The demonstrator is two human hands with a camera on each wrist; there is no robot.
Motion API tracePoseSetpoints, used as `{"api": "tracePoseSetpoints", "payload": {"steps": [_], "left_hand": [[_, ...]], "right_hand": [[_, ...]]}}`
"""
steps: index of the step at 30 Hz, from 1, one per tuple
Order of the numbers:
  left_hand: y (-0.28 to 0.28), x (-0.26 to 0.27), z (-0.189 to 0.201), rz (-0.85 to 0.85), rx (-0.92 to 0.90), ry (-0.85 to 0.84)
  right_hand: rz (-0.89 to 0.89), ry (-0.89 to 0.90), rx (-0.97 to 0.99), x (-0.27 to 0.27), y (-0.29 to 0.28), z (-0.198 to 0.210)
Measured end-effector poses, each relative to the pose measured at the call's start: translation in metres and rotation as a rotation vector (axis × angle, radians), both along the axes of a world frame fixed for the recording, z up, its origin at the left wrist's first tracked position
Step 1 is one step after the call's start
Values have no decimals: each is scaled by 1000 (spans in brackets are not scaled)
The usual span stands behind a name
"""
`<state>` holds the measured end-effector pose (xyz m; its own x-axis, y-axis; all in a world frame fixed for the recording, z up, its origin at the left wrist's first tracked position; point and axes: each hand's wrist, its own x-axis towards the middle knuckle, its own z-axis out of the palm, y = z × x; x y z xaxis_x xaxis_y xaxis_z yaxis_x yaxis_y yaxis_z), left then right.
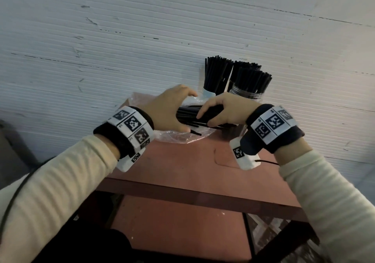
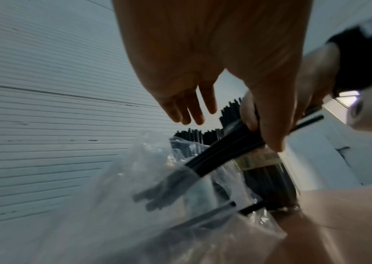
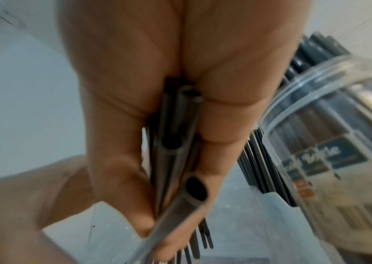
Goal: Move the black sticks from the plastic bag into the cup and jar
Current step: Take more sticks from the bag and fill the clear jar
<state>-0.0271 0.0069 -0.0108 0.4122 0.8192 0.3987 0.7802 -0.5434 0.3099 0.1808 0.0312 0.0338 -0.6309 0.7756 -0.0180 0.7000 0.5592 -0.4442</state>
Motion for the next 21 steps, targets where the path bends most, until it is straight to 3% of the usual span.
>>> {"api": "tracePoseSetpoints", "payload": {"steps": [3,7,11,18,21], "left_hand": [[6,25,-3,-44,-56,101],[6,51,-2,-1,-37,87],[3,61,3,6,-102,-136],[-4,98,14,-44,-239,-538],[-3,110,6,-78,-367,-641]], "right_hand": [[26,-18,-2,8,-13,7],[40,14,17,24,-34,15],[23,145,79,44,-47,28],[0,628,532,46,-49,50],[4,594,652,34,-44,44]]}}
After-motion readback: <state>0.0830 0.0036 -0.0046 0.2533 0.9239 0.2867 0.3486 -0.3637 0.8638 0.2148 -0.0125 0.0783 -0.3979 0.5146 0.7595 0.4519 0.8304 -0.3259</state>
